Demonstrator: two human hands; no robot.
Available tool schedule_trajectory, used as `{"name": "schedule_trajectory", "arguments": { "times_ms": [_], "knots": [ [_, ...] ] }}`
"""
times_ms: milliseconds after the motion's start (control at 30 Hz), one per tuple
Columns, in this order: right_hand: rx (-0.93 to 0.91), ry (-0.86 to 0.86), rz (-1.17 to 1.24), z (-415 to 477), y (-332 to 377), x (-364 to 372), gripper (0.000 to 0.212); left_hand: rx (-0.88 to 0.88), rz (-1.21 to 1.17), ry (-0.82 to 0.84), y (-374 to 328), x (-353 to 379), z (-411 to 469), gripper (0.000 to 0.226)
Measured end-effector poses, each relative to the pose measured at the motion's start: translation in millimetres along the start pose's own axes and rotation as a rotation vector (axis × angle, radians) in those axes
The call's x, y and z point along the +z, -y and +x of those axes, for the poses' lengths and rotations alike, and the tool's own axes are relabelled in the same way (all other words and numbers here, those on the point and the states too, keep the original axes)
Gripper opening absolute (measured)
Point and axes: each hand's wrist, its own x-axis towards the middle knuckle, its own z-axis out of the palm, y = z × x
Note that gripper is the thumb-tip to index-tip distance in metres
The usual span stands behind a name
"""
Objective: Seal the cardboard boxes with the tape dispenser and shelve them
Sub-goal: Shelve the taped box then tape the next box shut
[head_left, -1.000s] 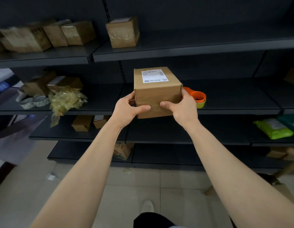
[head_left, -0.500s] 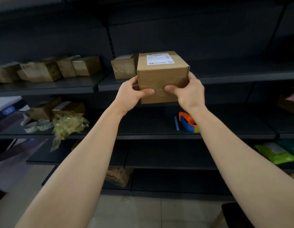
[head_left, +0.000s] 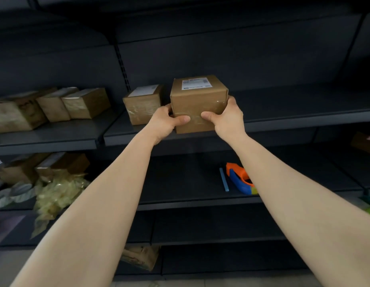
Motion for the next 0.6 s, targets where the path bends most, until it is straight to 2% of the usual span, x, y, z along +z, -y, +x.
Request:
{"name": "schedule_trajectory", "arguments": {
  "times_ms": [100,367,433,500,567,600],
  "knots": [
    [0.030,-0.002,0.005,19,-6,9,0.068,0.022,-0.006,0.021,7,1,23,0.043],
    [0.008,0.001,0.026,41,-15,21,0.073,0.048,-0.036,-0.009,16,2,55,0.046],
    [0.001,0.009,0.037,40,-16,20,0.081,0.064,-0.026,-0.011,14,1,52,0.054],
    [-0.006,0.001,0.043,37,-15,16,0.092,0.112,0.016,-0.033,10,0,44,0.072],
    [-0.017,-0.029,0.037,31,-13,10,0.098,0.179,0.068,-0.116,5,3,31,0.087],
    [-0.023,-0.045,0.042,27,-12,7,0.099,0.224,0.094,-0.180,1,5,23,0.086]
  ]
}}
